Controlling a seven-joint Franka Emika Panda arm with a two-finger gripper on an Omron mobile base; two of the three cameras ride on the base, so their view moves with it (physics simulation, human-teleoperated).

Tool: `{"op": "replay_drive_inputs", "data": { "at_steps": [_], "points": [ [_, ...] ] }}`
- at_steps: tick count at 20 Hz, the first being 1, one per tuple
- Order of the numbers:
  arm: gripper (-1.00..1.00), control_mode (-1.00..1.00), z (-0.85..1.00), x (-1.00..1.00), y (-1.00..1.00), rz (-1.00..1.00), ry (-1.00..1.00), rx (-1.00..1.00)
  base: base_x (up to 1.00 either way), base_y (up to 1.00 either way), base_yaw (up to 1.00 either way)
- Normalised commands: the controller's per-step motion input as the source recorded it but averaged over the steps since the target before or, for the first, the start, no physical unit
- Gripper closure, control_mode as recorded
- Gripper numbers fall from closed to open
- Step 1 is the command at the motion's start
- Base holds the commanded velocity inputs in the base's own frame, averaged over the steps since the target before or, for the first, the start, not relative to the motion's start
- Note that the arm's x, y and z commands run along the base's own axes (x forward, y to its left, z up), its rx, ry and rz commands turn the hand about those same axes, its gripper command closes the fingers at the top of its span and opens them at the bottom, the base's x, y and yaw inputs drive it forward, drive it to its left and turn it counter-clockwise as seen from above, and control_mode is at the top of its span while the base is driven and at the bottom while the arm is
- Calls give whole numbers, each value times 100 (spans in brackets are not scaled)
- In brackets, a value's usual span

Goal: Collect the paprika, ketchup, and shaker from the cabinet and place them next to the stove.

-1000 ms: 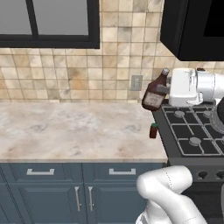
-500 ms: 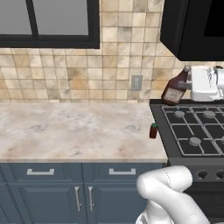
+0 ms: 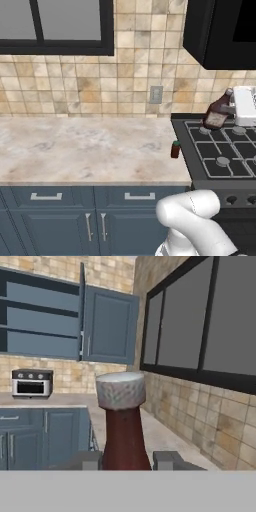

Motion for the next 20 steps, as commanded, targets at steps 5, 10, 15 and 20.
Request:
{"op": "replay_drive_inputs", "data": {
  "at_steps": [5,10,15,20],
  "points": [
    [100,-100,-58,10,-25,-8,0,-9,0,0,0],
    [100,-100,-23,31,-5,-7,6,-6,0,0,0],
    [100,-100,-7,44,0,-3,8,0,0,0,0],
    [100,-100,-6,44,-10,0,9,0,0,0,0]
  ]
}}
